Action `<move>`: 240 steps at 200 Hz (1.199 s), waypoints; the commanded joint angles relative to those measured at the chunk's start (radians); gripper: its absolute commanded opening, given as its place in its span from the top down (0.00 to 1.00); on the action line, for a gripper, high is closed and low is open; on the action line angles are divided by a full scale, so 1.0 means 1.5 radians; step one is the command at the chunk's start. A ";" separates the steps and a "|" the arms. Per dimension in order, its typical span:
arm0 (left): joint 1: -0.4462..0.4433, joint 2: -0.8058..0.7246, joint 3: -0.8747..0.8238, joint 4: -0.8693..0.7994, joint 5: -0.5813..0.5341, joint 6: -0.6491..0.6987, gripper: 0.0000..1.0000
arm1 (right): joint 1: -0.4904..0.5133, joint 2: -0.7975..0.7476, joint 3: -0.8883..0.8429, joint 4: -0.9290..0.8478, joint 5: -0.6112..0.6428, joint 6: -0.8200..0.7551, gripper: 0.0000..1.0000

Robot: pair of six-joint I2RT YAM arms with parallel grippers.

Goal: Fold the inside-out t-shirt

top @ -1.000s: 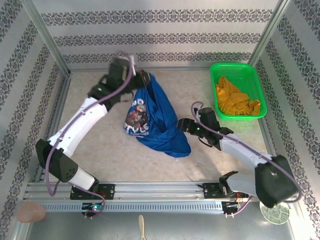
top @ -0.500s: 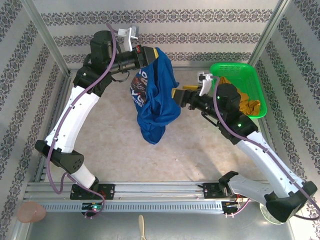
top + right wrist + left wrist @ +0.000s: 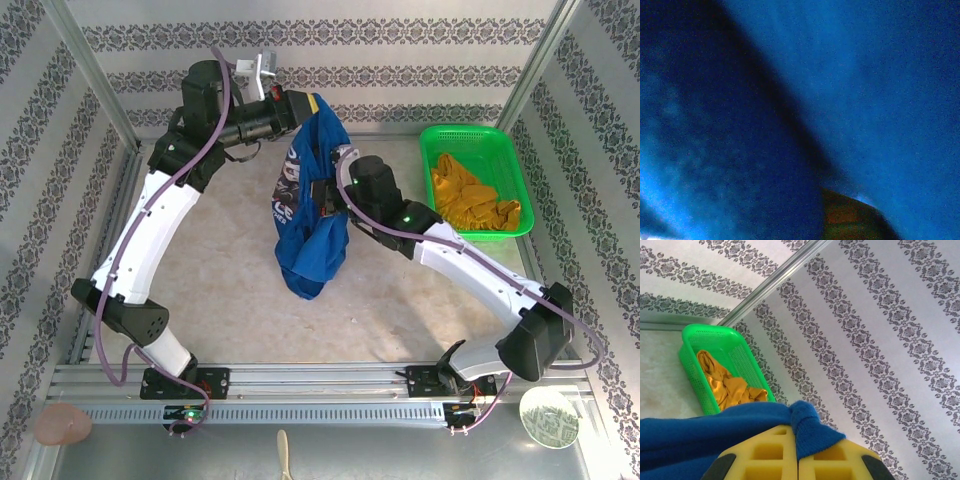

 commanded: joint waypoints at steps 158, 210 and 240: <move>-0.156 -0.348 -0.635 0.230 -0.337 0.066 0.34 | -0.230 -0.157 -0.143 0.305 -0.346 0.224 1.00; -0.311 -0.233 -0.623 0.263 -0.485 0.107 0.33 | -0.202 -0.173 -0.162 0.288 -0.314 0.215 1.00; -0.312 -0.190 -0.614 0.257 -0.571 0.109 0.33 | -0.189 -0.184 -0.165 0.279 -0.305 0.210 1.00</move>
